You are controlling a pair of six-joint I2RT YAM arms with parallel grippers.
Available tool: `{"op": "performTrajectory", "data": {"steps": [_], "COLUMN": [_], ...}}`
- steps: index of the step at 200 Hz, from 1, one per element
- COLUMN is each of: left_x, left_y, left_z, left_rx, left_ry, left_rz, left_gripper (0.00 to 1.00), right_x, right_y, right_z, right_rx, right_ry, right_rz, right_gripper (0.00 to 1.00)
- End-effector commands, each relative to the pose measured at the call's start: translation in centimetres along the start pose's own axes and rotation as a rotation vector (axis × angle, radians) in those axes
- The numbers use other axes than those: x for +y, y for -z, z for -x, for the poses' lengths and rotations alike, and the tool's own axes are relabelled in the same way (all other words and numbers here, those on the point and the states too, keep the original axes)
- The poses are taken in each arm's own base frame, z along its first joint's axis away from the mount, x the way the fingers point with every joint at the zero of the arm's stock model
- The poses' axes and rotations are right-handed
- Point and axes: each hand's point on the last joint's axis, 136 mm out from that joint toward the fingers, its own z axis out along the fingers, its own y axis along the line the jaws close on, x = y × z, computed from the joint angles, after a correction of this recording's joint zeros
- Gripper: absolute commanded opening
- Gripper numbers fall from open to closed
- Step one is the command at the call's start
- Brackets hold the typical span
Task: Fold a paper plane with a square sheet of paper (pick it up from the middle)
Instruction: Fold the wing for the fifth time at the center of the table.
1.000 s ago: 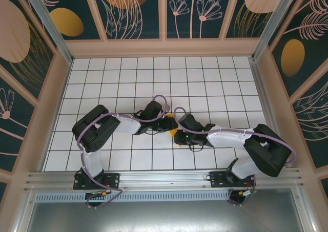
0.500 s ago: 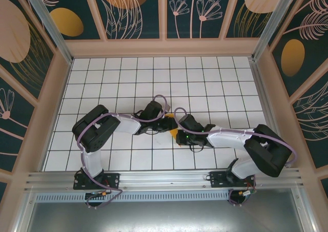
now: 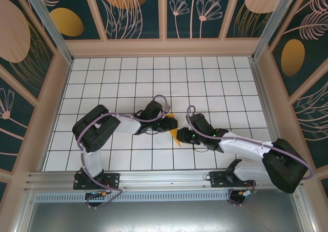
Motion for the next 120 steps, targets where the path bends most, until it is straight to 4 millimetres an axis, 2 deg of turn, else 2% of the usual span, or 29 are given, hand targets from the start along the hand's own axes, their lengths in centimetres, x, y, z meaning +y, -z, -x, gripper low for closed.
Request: {"op": "performTrajectory", "data": {"steps": [1, 23, 69, 120], "left_x": [7.9, 7.9, 7.9, 8.1], "left_y": [-0.7, -0.7, -0.7, -0.7], "left_z": [-2.5, -2.6, -2.6, -2.6], "left_rx": [0.044, 0.046, 0.047, 0.048], "left_ry": [0.062, 0.062, 0.063, 0.058], "left_rz": [0.256, 0.258, 0.260, 0.273], "left_gripper": [0.33, 0.33, 0.32, 0.32], "right_x": [2.7, 2.7, 0.3, -2.8], "right_y": [-0.2, -1.0, -2.7, -2.6], "right_z": [-0.9, -1.8, -3.5, -4.0], "right_rx": [0.052, 0.096, 0.173, 0.158], "right_ry": [0.011, 0.028, 0.008, -0.064], "right_rz": [0.156, 0.147, 0.040, -0.029], "right_gripper": [0.15, 0.10, 0.09, 0.09]}}
